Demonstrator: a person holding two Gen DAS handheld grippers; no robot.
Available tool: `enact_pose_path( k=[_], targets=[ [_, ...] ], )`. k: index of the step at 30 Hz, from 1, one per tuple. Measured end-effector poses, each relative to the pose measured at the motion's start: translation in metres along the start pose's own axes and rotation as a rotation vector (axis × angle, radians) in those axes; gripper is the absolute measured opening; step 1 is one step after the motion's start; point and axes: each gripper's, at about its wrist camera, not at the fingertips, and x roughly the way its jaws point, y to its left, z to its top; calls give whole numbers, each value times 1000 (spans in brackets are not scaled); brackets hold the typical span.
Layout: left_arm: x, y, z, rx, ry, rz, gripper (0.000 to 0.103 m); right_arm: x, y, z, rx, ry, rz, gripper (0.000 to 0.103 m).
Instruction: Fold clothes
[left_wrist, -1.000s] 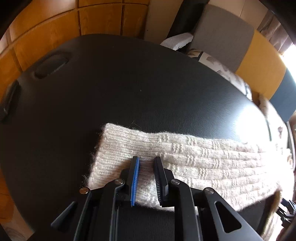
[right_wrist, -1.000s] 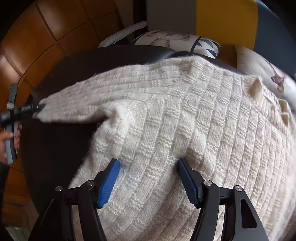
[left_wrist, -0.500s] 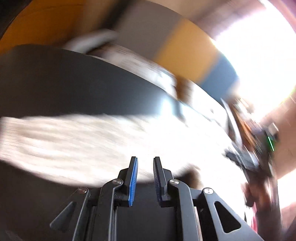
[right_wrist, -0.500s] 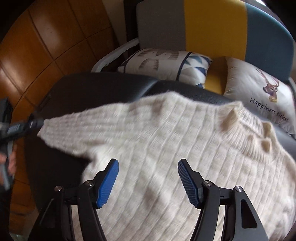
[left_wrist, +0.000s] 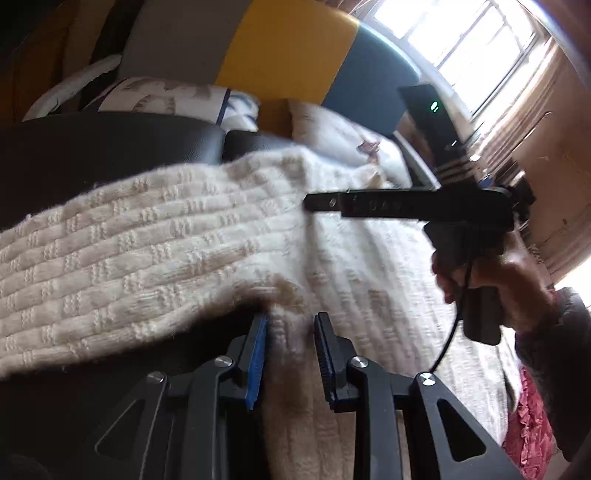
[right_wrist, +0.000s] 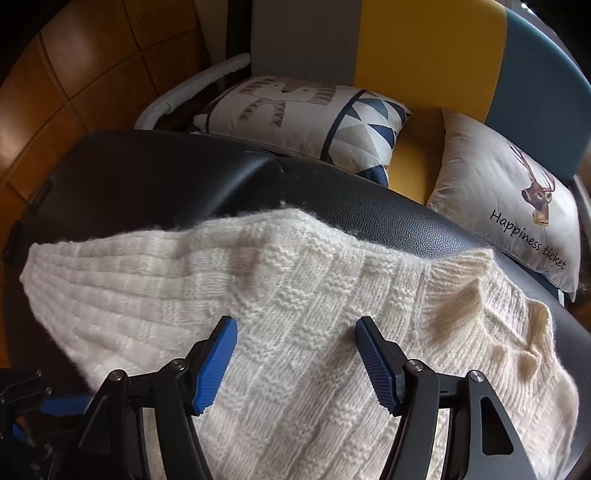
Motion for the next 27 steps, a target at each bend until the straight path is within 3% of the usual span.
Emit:
enact_pose_path(
  k=[1,3,8,13,16,19,23,27],
  targets=[
    [3,3,-3,-20,11,12,9,2,0,1,-1,-2,-5,68],
    [2,7,-11,-72,24,18,7,6,-1,4,-7,-9,-24,69],
    [-16,12,-12,-146,-12,26,7,17,-1,7,-4,-47,-68,83],
    [-34,15,-8,-207,-56,39,9,8,-5,7,31,-45,-52,83],
    [-58,9,-7,-206,-123,26,12,-18,-9,-3,39,-80,-26,80],
    [-66,-4,-16,-170,-125,-18,13,-48,-12,-28,30,-100,0,80],
    [-50,-28,-47,-128,-46,-52,13,-78,-12,-82,24,-72,21,80],
    [-40,-42,-86,-89,24,26,13,-93,-18,-148,48,-8,-27,80]
  ],
)
